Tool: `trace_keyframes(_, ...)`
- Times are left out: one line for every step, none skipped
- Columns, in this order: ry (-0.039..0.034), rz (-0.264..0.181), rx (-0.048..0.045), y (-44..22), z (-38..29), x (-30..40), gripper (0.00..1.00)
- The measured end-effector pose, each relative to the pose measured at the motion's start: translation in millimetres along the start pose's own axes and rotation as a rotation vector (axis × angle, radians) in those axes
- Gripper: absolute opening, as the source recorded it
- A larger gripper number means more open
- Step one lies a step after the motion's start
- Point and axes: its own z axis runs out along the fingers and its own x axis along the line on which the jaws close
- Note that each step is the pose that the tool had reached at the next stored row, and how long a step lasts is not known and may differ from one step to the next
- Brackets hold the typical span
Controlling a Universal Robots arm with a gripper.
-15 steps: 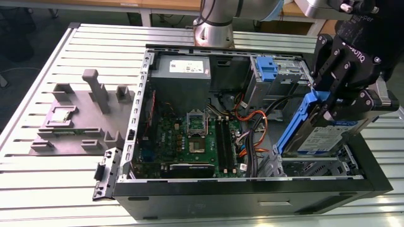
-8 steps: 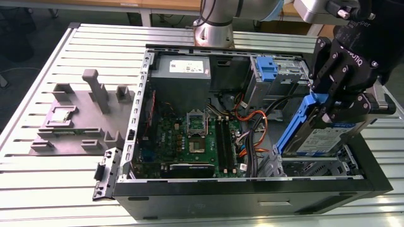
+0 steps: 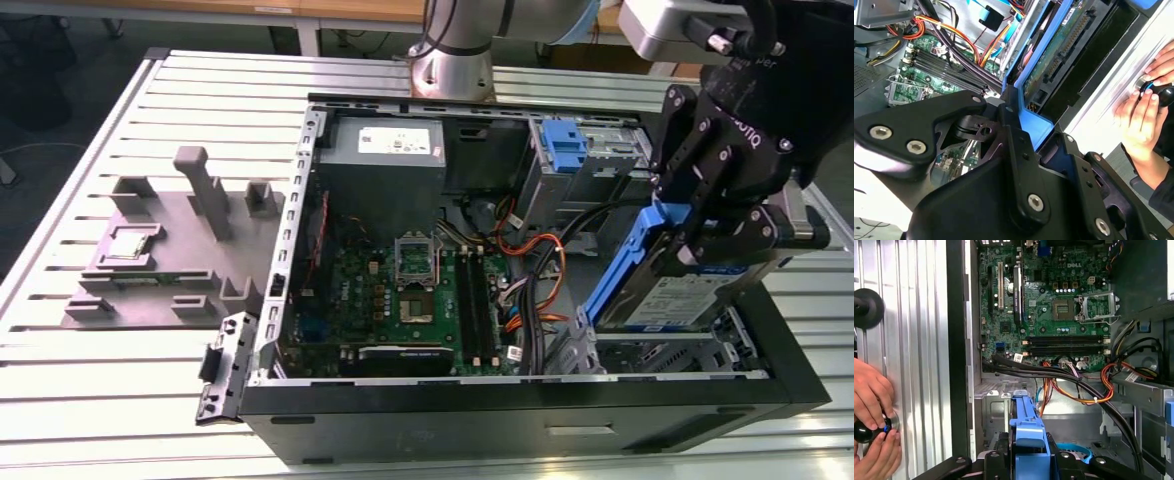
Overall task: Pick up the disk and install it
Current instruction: 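Insert the disk into the insertion slot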
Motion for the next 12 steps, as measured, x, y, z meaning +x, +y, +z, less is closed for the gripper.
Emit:
trace_keyframes(0.0000, 0.000, -0.0003, 0.0, 0.6, 0.1, 0.37)
trace_keyframes(-0.0001, 0.000, -0.0007, -0.1, 1.3, 0.2, 0.37)
trace_keyframes(0.0000, 0.000, -0.0011, -0.1, 1.9, 0.3, 0.37)
trace_keyframes(0.0000, 0.000, -0.0015, -0.2, 2.6, 0.4, 0.37)
trace_keyframes(0.0000, 0.000, -0.0019, -0.3, 3.3, 0.5, 0.37)
trace_keyframes(0.0000, 0.000, -0.0022, -0.3, 3.9, 0.6, 0.37)
trace_keyframes(-0.0001, 0.000, -0.0026, -0.4, 4.6, 0.7, 0.37)
trace_keyframes(-0.0001, 0.000, -0.0029, -0.4, 5.2, 0.8, 0.37)
trace_keyframes(-0.0003, 0.001, -0.0033, -0.4, 5.9, 0.9, 0.37)
trace_keyframes(-0.0002, 0.001, -0.0036, -0.5, 6.5, 1.0, 0.37)
trace_keyframes(-0.0003, 0.001, -0.0040, -0.5, 7.1, 1.1, 0.37)
trace_keyframes(-0.0004, 0.001, -0.0043, -0.6, 7.8, 1.2, 0.37)
